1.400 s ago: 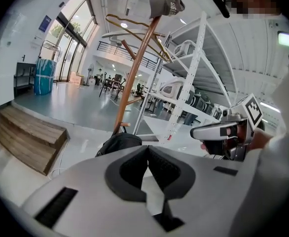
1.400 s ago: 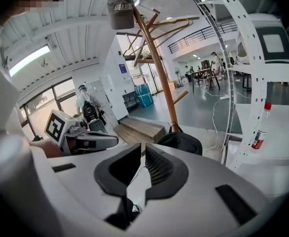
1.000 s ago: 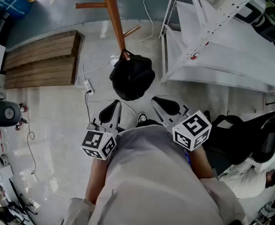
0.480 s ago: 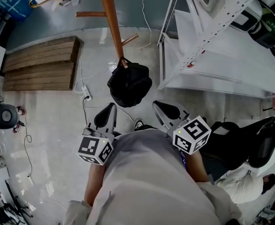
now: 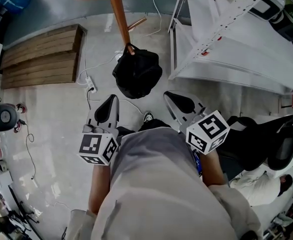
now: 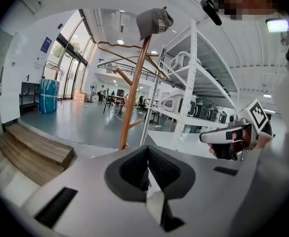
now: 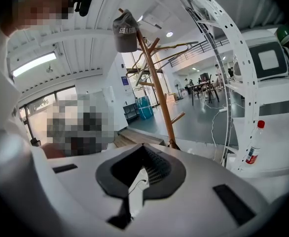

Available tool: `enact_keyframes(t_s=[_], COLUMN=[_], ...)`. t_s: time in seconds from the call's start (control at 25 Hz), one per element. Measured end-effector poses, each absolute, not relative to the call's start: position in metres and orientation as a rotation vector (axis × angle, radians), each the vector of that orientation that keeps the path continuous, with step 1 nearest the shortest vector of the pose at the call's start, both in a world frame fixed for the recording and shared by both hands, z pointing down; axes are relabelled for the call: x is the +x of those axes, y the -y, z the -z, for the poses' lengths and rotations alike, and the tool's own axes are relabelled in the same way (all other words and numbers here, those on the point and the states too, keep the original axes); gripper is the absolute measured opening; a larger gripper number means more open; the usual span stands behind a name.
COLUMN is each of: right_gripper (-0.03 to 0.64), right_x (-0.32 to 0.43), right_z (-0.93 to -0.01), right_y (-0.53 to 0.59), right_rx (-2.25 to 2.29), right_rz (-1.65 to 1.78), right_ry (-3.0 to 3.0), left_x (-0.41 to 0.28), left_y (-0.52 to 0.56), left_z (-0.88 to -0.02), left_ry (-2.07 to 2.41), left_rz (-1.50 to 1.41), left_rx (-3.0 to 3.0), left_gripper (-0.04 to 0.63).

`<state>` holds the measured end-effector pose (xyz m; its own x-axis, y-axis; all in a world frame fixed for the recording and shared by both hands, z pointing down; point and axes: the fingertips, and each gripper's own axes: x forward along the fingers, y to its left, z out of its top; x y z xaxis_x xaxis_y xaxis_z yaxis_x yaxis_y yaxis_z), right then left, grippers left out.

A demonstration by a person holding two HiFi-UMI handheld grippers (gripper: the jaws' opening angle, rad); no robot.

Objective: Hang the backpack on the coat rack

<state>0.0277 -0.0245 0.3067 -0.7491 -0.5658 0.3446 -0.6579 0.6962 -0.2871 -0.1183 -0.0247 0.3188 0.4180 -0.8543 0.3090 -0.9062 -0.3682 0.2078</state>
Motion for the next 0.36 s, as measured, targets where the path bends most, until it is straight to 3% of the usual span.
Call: enact_keyframes(t_s=[0.36], right_gripper=[0.009], right_x=[0.026], right_z=[-0.324], right_y=[0.02], right_rx=[0.933], right_rz=[-0.614], right_ry=[2.63], left_x=[-0.102], left_y=[0.018], left_z=[-0.338], left_ry=[1.445], left_rz=[-0.314], left_rx=[2.339], left_gripper=[0.009])
